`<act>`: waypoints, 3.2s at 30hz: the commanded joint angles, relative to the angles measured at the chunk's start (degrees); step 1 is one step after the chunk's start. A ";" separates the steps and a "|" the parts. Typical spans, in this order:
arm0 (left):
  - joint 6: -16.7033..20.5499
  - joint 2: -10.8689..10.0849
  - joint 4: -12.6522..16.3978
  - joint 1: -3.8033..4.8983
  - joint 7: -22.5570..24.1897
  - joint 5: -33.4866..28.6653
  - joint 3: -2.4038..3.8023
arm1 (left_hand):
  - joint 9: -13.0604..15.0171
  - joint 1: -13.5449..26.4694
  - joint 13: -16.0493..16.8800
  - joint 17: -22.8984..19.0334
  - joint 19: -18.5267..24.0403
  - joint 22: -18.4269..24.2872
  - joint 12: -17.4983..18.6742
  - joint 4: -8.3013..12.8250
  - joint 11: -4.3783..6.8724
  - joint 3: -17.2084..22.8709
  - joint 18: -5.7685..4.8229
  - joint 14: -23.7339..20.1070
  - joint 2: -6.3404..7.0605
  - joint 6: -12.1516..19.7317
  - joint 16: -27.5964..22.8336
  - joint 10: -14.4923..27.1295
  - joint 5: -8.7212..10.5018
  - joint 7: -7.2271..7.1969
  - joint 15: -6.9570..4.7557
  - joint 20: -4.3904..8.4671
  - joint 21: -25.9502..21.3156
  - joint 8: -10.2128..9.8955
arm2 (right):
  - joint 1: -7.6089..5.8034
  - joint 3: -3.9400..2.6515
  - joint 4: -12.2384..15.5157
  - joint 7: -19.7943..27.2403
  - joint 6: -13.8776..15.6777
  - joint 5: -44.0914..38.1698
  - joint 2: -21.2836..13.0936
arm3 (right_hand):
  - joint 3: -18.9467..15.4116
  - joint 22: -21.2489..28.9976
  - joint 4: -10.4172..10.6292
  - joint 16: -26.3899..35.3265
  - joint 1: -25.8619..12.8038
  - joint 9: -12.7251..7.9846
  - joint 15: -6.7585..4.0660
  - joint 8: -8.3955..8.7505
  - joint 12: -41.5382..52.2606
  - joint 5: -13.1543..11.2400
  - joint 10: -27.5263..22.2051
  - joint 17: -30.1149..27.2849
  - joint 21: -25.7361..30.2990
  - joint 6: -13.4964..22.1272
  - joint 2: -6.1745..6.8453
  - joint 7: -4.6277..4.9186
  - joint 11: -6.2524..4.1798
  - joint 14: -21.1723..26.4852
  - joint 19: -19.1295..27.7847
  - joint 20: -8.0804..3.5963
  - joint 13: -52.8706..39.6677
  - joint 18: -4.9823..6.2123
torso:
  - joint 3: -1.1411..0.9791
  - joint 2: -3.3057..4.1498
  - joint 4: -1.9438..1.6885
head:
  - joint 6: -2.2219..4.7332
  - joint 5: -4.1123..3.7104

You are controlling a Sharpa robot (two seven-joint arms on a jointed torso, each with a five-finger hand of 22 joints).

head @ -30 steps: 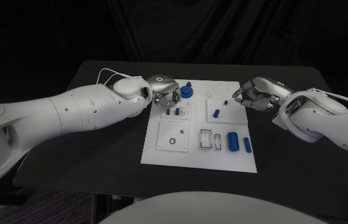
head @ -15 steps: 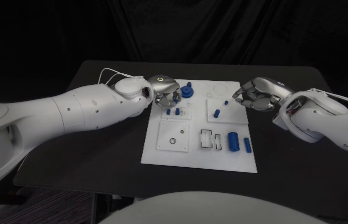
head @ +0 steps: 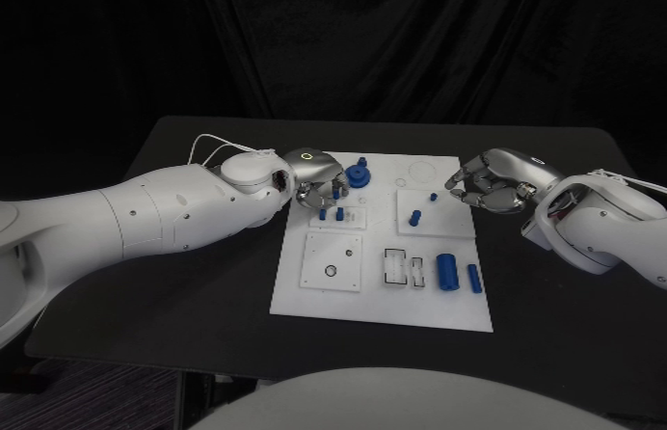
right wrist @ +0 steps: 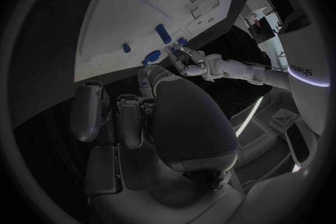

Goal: Assemble the parts on the task board

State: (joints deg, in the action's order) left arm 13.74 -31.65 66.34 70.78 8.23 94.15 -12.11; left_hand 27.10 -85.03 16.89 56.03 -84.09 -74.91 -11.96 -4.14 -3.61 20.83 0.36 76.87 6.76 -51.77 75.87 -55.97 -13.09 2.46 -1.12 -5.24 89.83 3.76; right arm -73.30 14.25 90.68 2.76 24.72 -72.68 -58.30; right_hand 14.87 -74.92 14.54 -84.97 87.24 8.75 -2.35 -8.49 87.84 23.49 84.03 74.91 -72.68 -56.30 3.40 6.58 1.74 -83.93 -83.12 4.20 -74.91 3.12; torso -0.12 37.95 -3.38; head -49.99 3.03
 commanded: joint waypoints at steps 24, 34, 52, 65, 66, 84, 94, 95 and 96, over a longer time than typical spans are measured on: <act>11.80 -5.26 -0.87 -0.18 1.60 0.20 0.01 | -4.83 -0.48 5.10 -17.80 17.34 -0.84 -4.84 0.48 -0.19 -2.09 5.72 -16.54 0.93 6.40 -10.23 15.23 0.86 -3.23 0.98 -1.42 -15.37 0.13 | -0.09 -0.07 1.19 -0.32 1.31 0.16 -1.61 | 0.64 -8.49 -0.37 1.26 0.05 0.07 0.14 -0.01 -2.28 0.22 0.47 8.64 1.89 -0.61 0.63 0.01 0.06 -4.19 1.02 -0.21 -9.04 1.24 | 0.02 0.02 -0.03 | -0.01 0.16; 19.26 -11.01 2.14 -0.18 6.19 -9.53 0.00 | -6.09 -2.13 8.09 -29.69 49.93 31.28 -16.51 -0.15 4.48 -6.99 9.18 -44.28 -1.20 5.07 -35.23 32.01 0.43 -2.32 3.12 -2.65 -64.75 0.49 | -3.85 -0.08 1.07 -1.83 1.71 -1.96 -0.83 | 1.67 -7.15 -0.40 3.36 0.11 -0.17 0.45 0.59 -9.06 0.25 -6.91 6.64 6.29 0.06 1.71 0.39 0.41 -3.30 2.85 0.00 -1.59 2.05 | 0.03 -0.01 0.05 | -0.01 -0.20; -4.21 -21.68 15.69 -0.30 35.30 -72.09 0.00 | -14.05 -0.87 -13.19 -53.08 84.35 73.56 -16.91 -10.36 -2.74 -14.61 10.01 -72.14 -9.17 8.55 -64.44 46.11 -7.51 3.86 7.62 -7.74 -89.02 0.00 | -5.87 -0.07 -0.13 -13.33 -3.55 -23.03 1.52 | 4.77 -6.16 -2.67 6.84 -1.43 3.29 2.63 0.11 -50.66 0.96 -43.80 3.10 14.46 2.35 8.19 1.20 3.22 0.24 7.82 1.83 36.37 3.35 | 0.77 0.27 -0.80 | -0.01 -3.01; -12.83 -22.81 19.60 -2.44 39.87 -80.14 0.01 | -24.14 1.18 -14.57 -55.03 84.21 74.80 -5.72 -12.12 -1.49 -24.81 8.85 -74.26 -14.84 30.71 -71.73 49.04 -10.70 -1.56 9.69 -8.55 -89.72 -1.60 | -3.54 -0.06 -0.68 -15.41 -5.84 -24.68 2.09 | 2.65 -5.66 -2.90 9.32 -1.61 2.10 3.28 3.25 -59.72 -2.07 -45.51 -0.22 17.52 5.24 8.02 1.13 4.75 2.07 8.91 2.68 47.12 3.83 | 2.06 1.26 -2.77 | -0.01 -5.72; -12.97 -22.84 19.67 -2.59 40.05 -80.30 0.01 | -24.67 1.02 -14.61 -55.06 84.19 74.82 -5.17 -12.11 -1.59 -25.39 8.94 -74.38 -15.12 32.44 -71.99 49.18 -10.84 -2.24 9.68 -8.55 -89.74 -1.77 | -3.38 -0.06 -0.81 -15.32 -5.70 -24.70 2.17 | 2.54 -5.64 -2.93 9.43 -1.58 2.07 3.36 3.33 -59.81 -2.07 -45.38 -0.36 17.63 5.28 8.04 1.02 4.79 2.17 8.96 2.73 47.39 3.84 | 2.13 1.30 -2.86 | -0.01 -5.83; -13.97 -23.94 22.40 -3.69 40.73 -80.99 0.02 | -25.21 -1.74 -14.66 -55.13 84.15 74.86 -3.74 -9.66 -2.27 -26.18 9.43 -74.65 -15.74 35.50 -72.66 49.80 -12.43 -3.09 9.75 -9.18 -89.78 -1.93 | -0.80 -0.06 -2.23 -12.13 -5.18 -24.50 3.50 | 2.67 -5.88 -3.55 9.65 -0.77 1.89 3.68 3.77 -60.35 0.63 -40.17 -1.51 17.30 4.43 8.14 0.91 4.57 2.25 8.18 3.12 51.83 3.76 | 4.06 2.87 -3.54 | -0.01 -6.94; -14.69 -24.05 22.64 -3.80 40.18 -81.00 0.02 | -25.21 -1.98 -14.65 -54.98 84.23 74.80 -3.71 -9.02 -2.81 -26.25 9.90 -74.08 -16.02 35.70 -72.11 49.95 -12.62 -2.79 10.77 -10.67 -89.72 -1.92 | -0.54 -0.06 -1.43 -11.37 -5.27 -24.07 3.10 | 4.22 -5.89 -5.21 10.13 0.04 2.09 3.49 3.78 -61.48 6.36 -39.28 -2.45 17.83 3.72 9.31 1.03 4.59 2.63 8.33 2.85 54.26 3.85 | 3.84 2.98 -3.38 | -0.01 -6.71; -14.70 -24.07 22.65 -3.81 40.17 -81.00 0.02 | -25.21 -1.98 -14.65 -54.98 84.23 74.80 -3.71 -9.02 -2.81 -26.25 9.90 -74.08 -16.02 35.70 -72.11 49.95 -12.62 -2.79 10.77 -10.67 -89.72 -1.92 | -0.54 -0.06 -1.35 -11.36 -5.31 -24.06 3.05 | 4.22 -5.89 -5.21 10.13 0.04 2.09 3.49 3.78 -61.48 6.36 -39.28 -2.45 17.83 3.72 9.31 1.03 4.59 2.63 8.33 2.85 54.26 3.85 | 3.87 2.95 -3.39 | -0.01 -6.72; -14.72 -24.09 22.65 -3.81 40.14 -81.00 0.02 | -25.20 -2.02 -14.65 -54.96 84.24 74.79 -3.72 -8.96 -2.84 -26.25 9.92 -74.01 -16.02 35.65 -72.04 49.97 -12.64 -2.77 10.84 -10.76 -89.71 -1.91 | -0.53 -0.05 -1.23 -11.34 -5.36 -24.05 2.97 | 4.29 -5.88 -5.38 10.24 0.02 2.11 3.41 3.78 -61.50 6.63 -39.20 -2.60 17.91 3.68 9.49 0.98 4.58 2.71 8.38 2.81 54.38 3.87 | 3.87 2.95 -3.39 | -0.01 -6.75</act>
State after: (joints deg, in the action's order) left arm 0.20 -55.72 88.83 67.06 38.69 13.53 -12.14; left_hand 1.94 -86.62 2.23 0.99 0.13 -0.11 -15.88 -13.49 -6.08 -5.49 9.31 2.89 -9.30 -16.37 3.48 -6.06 -25.46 -0.62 9.43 -15.79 0.40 2.04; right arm -73.98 14.24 89.23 -9.09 19.63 -96.61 -55.20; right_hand 18.99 -74.94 9.47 -74.93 87.17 10.78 1.19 -4.92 26.61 29.88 44.46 72.41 -55.01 -52.42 12.50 7.60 6.32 -81.52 -74.63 7.38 -20.61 5.85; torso 3.78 40.89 -6.86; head -49.99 -3.70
